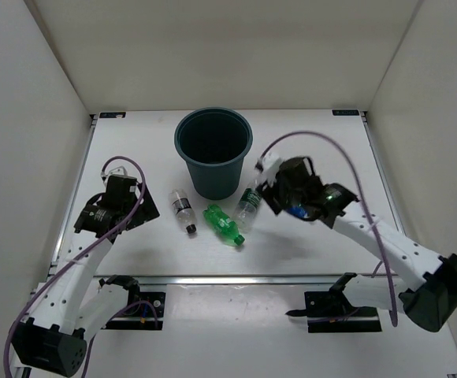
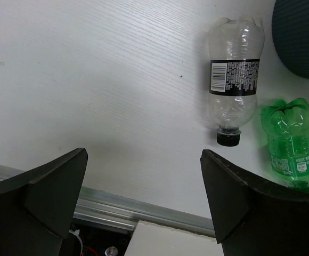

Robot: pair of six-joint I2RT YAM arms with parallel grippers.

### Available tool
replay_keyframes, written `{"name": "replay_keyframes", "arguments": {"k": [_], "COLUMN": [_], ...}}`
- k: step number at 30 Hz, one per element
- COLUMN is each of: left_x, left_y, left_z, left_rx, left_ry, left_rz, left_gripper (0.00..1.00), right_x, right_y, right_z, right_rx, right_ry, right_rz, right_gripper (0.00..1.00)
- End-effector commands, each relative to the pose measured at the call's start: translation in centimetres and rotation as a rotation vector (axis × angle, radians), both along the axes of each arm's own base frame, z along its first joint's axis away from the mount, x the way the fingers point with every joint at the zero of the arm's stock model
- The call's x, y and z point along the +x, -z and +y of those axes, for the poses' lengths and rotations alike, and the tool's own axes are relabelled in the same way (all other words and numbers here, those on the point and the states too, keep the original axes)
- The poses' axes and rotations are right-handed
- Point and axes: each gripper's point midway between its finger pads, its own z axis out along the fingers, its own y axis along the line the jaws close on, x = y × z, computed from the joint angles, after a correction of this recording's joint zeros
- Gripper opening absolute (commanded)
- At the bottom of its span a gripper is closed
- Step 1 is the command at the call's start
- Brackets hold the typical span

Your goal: Put the plastic bottles in the bin

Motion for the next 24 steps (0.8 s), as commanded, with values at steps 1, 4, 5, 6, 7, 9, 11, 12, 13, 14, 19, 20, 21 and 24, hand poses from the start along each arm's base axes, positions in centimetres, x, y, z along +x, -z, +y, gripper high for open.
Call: {"name": "replay_keyframes", "arguments": {"k": [1, 4, 5, 6, 7, 9, 11, 12, 13, 14, 19, 20, 21, 24], "left_x": [1.2, 1.8, 2.1, 2.2, 2.4, 3.0, 3.2, 3.4, 3.6, 3.7, 4.6, 4.6, 4.9, 5.0], "left_y": [-0.4, 0.1, -0.1, 0.1, 0.1, -0.2, 0.1, 0.3, 0.0, 0.2, -0.2, -0.1, -0.1, 0.3], "left_z": [-0.3, -0.7, -0.6, -0.5, -0.6, -0.8, -0.8, -1.2, -1.1, -1.1, -1.1, -1.1, -1.2, -1.4], "left_rx": [-0.018, -0.025, -0.028, -0.022, -0.025, -0.027, -0.03, -0.042, -0.04, -0.037, -0.036, -0.037, -0.037, -0.05], "left_ry": [0.01, 0.033, 0.025, 0.031, 0.033, 0.041, 0.04, 0.053, 0.049, 0.046, 0.046, 0.044, 0.047, 0.054], "left_rz": [-0.038, -0.034, -0.048, -0.039, -0.047, -0.06, -0.052, -0.049, -0.059, -0.047, -0.065, -0.057, -0.064, -0.056], "left_gripper": [0.99, 0.99, 0.99, 0.99, 0.98, 0.98, 0.99, 0.99, 0.99, 0.99, 0.98, 0.99, 0.99, 0.99], "right_x": [5.1, 5.9, 6.1, 6.0, 6.9, 7.7, 8.2, 8.7, 8.2, 9.0, 12.1, 12.3, 12.6, 13.0], "right_y": [-14.7, -22.3, -23.6, -26.3, -27.7, -30.5, -33.7, -33.1, -34.7, -34.2, -31.8, -31.7, -31.7, -30.8], "right_z": [1.6, 4.4, 5.7, 6.6, 7.4, 9.9, 11.4, 12.7, 13.0, 14.1, 19.0, 19.0, 19.4, 19.7], "right_rx": [0.313, 0.453, 0.471, 0.508, 0.528, 0.625, 0.78, 0.812, 0.872, 0.903, 0.946, 0.966, 0.984, 1.0], "right_ry": [0.058, -0.083, -0.12, -0.157, -0.16, -0.255, -0.307, -0.369, -0.416, -0.425, -0.478, -0.487, -0.484, -0.49], "right_rz": [-0.353, -0.556, -0.59, -0.671, -0.721, -0.762, -0.807, -0.772, -0.788, -0.76, -0.674, -0.655, -0.634, -0.584], "right_gripper": [0.4, 0.46, 0.48, 0.48, 0.47, 0.46, 0.45, 0.48, 0.48, 0.49, 0.53, 0.53, 0.55, 0.69]}}
